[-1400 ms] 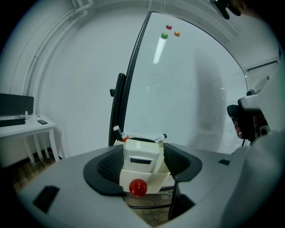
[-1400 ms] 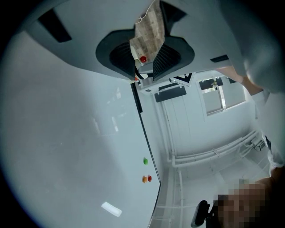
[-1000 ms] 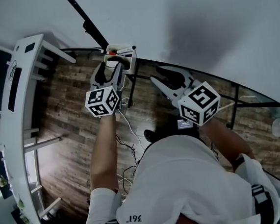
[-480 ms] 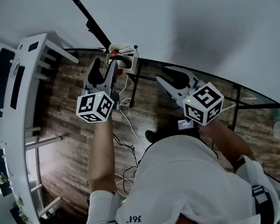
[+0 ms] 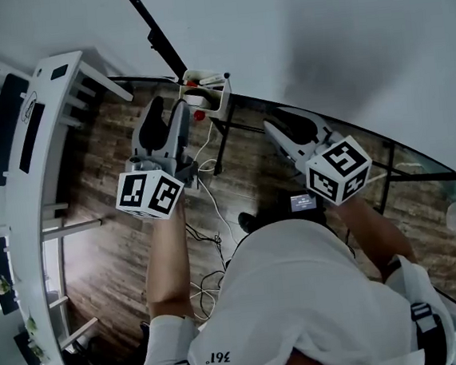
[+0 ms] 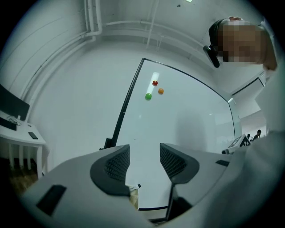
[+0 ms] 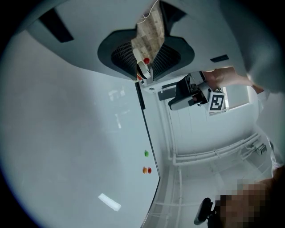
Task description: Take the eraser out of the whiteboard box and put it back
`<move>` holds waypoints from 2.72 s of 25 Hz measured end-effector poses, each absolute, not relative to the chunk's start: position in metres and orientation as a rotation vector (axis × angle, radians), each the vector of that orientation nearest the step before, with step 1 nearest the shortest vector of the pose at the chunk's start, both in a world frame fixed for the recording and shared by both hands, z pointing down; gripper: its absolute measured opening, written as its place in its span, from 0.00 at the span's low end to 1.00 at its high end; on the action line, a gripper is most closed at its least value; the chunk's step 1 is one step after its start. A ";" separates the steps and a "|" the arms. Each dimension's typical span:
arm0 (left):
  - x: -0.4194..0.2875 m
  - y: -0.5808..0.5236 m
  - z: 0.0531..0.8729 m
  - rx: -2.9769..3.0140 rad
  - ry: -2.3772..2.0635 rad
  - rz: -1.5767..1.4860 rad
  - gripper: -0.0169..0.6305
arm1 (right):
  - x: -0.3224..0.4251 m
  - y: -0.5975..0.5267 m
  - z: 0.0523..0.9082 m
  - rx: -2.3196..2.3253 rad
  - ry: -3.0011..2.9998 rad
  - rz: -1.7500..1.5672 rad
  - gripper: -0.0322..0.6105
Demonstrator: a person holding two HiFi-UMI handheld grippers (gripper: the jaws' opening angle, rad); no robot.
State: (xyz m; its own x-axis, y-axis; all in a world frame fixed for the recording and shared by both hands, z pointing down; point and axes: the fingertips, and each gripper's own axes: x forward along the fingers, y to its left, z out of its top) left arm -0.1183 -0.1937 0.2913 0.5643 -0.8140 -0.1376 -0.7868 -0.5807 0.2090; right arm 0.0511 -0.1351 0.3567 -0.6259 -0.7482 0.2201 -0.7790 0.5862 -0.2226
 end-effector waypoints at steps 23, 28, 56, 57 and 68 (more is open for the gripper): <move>-0.132 -0.101 0.335 2.520 -1.363 -0.331 0.08 | 0.051 -0.123 0.357 1.276 -2.711 0.449 0.13; -0.130 -0.090 0.351 2.485 -1.346 -0.297 0.06 | 0.050 -0.118 0.360 1.262 -2.707 0.457 0.12; -0.133 -0.058 0.398 2.368 -1.299 -0.175 0.04 | 0.047 -0.103 0.379 1.234 -2.653 0.468 0.09; -0.133 -0.057 0.397 2.362 -1.296 -0.177 0.04 | 0.048 -0.102 0.380 1.234 -2.650 0.470 0.09; -0.130 -0.057 0.395 2.355 -1.277 -0.185 0.04 | 0.053 -0.106 0.374 1.243 -2.648 0.439 0.09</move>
